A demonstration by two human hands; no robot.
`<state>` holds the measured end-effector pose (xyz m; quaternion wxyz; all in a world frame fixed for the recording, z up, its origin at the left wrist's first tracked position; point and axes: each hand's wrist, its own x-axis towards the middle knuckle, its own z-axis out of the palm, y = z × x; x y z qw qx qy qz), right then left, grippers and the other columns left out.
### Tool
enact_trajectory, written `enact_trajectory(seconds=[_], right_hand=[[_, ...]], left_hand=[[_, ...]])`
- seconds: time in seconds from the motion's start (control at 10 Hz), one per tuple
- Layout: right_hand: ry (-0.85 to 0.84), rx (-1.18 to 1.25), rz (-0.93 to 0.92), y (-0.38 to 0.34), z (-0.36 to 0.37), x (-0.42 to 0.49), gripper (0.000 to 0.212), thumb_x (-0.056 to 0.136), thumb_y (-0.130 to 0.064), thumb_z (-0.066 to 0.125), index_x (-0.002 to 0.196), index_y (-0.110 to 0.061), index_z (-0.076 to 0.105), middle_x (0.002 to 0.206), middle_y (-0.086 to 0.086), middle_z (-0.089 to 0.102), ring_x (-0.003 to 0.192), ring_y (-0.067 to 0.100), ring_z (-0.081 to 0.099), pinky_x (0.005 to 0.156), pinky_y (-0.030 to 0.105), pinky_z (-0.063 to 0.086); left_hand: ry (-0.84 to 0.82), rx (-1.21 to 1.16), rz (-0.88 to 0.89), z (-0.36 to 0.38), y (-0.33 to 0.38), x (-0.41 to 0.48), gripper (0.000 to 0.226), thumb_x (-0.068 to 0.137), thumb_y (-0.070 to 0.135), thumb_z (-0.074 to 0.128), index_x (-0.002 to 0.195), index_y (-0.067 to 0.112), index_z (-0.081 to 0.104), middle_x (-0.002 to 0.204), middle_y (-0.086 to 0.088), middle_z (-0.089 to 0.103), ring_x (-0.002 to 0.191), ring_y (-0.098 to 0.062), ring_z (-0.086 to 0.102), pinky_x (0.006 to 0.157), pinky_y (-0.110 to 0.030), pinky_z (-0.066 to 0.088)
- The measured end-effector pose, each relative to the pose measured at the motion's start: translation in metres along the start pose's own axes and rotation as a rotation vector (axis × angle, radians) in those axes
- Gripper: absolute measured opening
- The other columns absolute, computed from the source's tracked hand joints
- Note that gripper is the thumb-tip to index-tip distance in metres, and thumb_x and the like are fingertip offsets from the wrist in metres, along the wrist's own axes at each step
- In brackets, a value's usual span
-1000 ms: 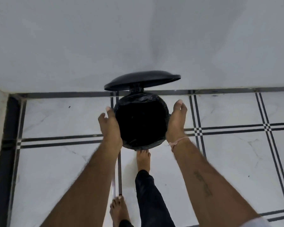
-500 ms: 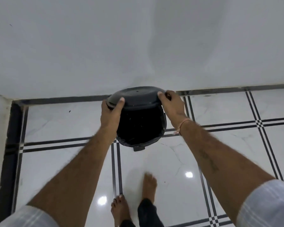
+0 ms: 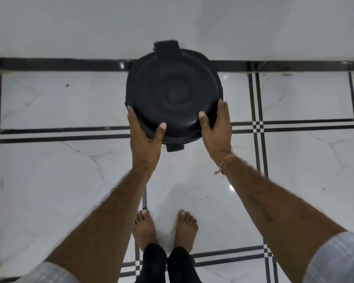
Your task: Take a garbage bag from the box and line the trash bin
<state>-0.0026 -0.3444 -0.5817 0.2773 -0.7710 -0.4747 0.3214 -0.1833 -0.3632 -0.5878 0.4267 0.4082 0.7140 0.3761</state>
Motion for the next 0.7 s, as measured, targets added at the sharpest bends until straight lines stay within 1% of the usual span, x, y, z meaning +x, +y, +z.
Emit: enact_trajectory(seconds=[0.1, 0.2, 0.3, 0.4, 0.5, 0.6, 0.7], right_hand=[[0.050, 0.081, 0.009, 0.003, 0.005, -0.001, 0.076, 0.101, -0.039, 0.063, 0.159, -0.001, 0.034, 0.164, 0.017, 0.039, 0.154, 0.031, 0.035, 0.127, 0.046, 0.032], [0.060, 0.119, 0.035, -0.006, 0.004, -0.006, 0.075, 0.099, -0.033, 0.069, 0.158, -0.001, 0.036, 0.162, 0.017, 0.041, 0.152, 0.030, 0.038, 0.126, 0.045, 0.034], [0.065, 0.122, 0.031, -0.008, 0.010, -0.021, 0.075, 0.100, -0.030, 0.069, 0.159, 0.000, 0.034, 0.163, 0.017, 0.038, 0.153, 0.030, 0.035, 0.126, 0.040, 0.031], [0.063, 0.127, 0.059, -0.005, 0.017, -0.039, 0.075, 0.102, -0.031, 0.066, 0.161, -0.003, 0.030, 0.168, 0.014, 0.031, 0.156, 0.027, 0.029, 0.123, 0.011, 0.022], [0.071, 0.135, 0.073, 0.002, 0.022, -0.046, 0.075, 0.103, -0.033, 0.064, 0.163, -0.005, 0.028, 0.170, 0.013, 0.028, 0.157, 0.026, 0.026, 0.108, -0.009, 0.011], [0.042, 0.109, 0.066, 0.004, 0.016, -0.042, 0.077, 0.102, -0.037, 0.065, 0.162, -0.007, 0.029, 0.169, 0.011, 0.031, 0.156, 0.026, 0.029, 0.116, 0.001, 0.019], [0.037, 0.078, 0.014, 0.004, 0.002, -0.045, 0.074, 0.101, -0.050, 0.059, 0.160, -0.013, 0.033, 0.164, 0.011, 0.038, 0.152, 0.030, 0.036, 0.124, 0.044, 0.037]], left_hand=[[0.010, -0.039, 0.004, 0.003, -0.011, 0.000, 0.100, 0.091, 0.045, 0.073, 0.165, 0.024, 0.009, 0.170, 0.007, 0.022, 0.155, -0.011, 0.025, 0.124, -0.039, 0.032], [0.027, -0.041, -0.031, -0.001, -0.011, 0.002, 0.101, 0.088, 0.043, 0.077, 0.165, 0.029, 0.013, 0.168, 0.009, 0.029, 0.153, -0.012, 0.031, 0.121, -0.041, 0.036], [-0.005, -0.029, -0.049, -0.015, -0.015, 0.005, 0.101, 0.087, 0.042, 0.078, 0.164, 0.034, 0.014, 0.166, 0.011, 0.032, 0.151, -0.015, 0.036, 0.119, -0.043, 0.040], [-0.054, 0.019, -0.043, -0.027, -0.019, 0.005, 0.099, 0.089, 0.042, 0.077, 0.164, 0.034, 0.013, 0.166, 0.011, 0.032, 0.150, -0.017, 0.037, 0.118, -0.043, 0.042], [-0.060, 0.049, -0.013, -0.029, -0.018, -0.001, 0.097, 0.091, 0.038, 0.074, 0.165, 0.030, 0.012, 0.167, 0.006, 0.031, 0.150, -0.020, 0.036, 0.118, -0.040, 0.042], [-0.064, 0.037, -0.011, -0.028, -0.016, -0.002, 0.096, 0.092, 0.041, 0.074, 0.165, 0.029, 0.012, 0.168, 0.005, 0.028, 0.153, -0.020, 0.031, 0.119, -0.042, 0.039], [0.001, 0.107, -0.009, -0.033, -0.009, -0.011, 0.103, 0.084, 0.067, 0.068, 0.164, 0.032, 0.013, 0.171, 0.005, 0.020, 0.156, -0.024, 0.025, 0.120, -0.051, 0.036]])
